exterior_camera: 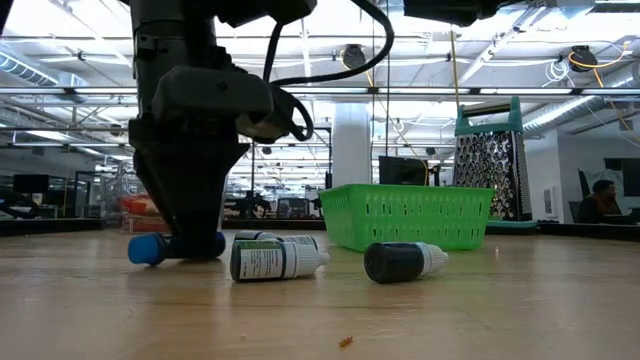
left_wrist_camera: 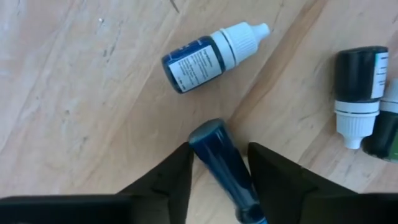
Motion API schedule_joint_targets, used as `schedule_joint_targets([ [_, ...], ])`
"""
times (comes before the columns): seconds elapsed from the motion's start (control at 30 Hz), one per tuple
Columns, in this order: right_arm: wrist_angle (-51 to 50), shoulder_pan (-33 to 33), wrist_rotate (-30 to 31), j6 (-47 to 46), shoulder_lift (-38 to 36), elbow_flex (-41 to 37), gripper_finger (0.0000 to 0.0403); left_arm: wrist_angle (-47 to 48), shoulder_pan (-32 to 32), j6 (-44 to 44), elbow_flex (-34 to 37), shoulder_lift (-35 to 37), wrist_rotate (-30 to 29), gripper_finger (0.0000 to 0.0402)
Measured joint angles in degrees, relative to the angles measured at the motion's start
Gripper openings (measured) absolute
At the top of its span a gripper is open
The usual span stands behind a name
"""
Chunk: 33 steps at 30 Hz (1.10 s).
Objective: Pick & Place Food Item
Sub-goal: Put the blue food coloring bottle into the green bin
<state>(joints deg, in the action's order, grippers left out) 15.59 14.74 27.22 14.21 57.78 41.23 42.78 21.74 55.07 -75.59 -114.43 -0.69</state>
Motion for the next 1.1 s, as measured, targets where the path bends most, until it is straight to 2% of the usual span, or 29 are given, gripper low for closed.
schedule_joint_targets([
  [0.4, 0.0, 0.0, 0.0, 0.0, 0.0, 0.0, 0.0164, 1.0, -0.6, -1.8, 0.1, 1.0, 1.3, 0.0096],
  [0.7, -0.1, 0.0, 0.0, 0.0, 0.0, 0.0, 0.0164, 1.5, -2.3, -5.6, 0.2, 7.3, 1.1, 0.0077],
  [0.93, -0.1, 0.0, 0.0, 0.0, 0.0, 0.0, 0.0164, -4.2, -6.4, -10.7, 0.1, 12.3, -3.2, 0.0077],
  [1.1, 0.0, 0.0, 0.0, 0.0, 0.0, 0.0, 0.0164, -14.7, -9.9, -16.0, 0.1, 13.3, -4.4, 0.0077],
])
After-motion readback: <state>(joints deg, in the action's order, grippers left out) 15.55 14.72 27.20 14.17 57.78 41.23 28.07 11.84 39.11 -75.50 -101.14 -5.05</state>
